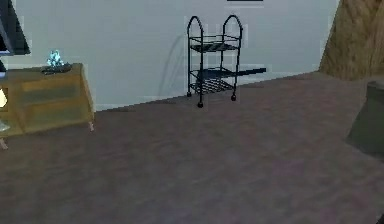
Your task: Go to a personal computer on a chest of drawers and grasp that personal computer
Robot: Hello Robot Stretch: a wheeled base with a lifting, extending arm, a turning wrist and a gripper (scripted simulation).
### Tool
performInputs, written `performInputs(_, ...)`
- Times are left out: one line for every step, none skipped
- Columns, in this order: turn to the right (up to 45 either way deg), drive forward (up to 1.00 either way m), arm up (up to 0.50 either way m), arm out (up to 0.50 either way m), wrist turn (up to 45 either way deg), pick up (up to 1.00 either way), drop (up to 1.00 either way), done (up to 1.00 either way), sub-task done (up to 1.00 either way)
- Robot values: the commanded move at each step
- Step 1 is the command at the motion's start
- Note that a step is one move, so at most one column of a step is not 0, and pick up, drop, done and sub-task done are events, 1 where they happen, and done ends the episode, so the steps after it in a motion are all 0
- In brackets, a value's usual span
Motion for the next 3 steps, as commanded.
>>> performInputs(0.0, 0.3, 0.0, 0.0, 0.0, 0.0, 0.0, 0.0, 0.0)
performInputs(27.0, 0.0, 0.0, 0.0, 0.0, 0.0, 0.0, 0.0, 0.0)
performInputs(0.0, 0.55, 0.0, 0.0, 0.0, 0.0, 0.0, 0.0, 0.0)
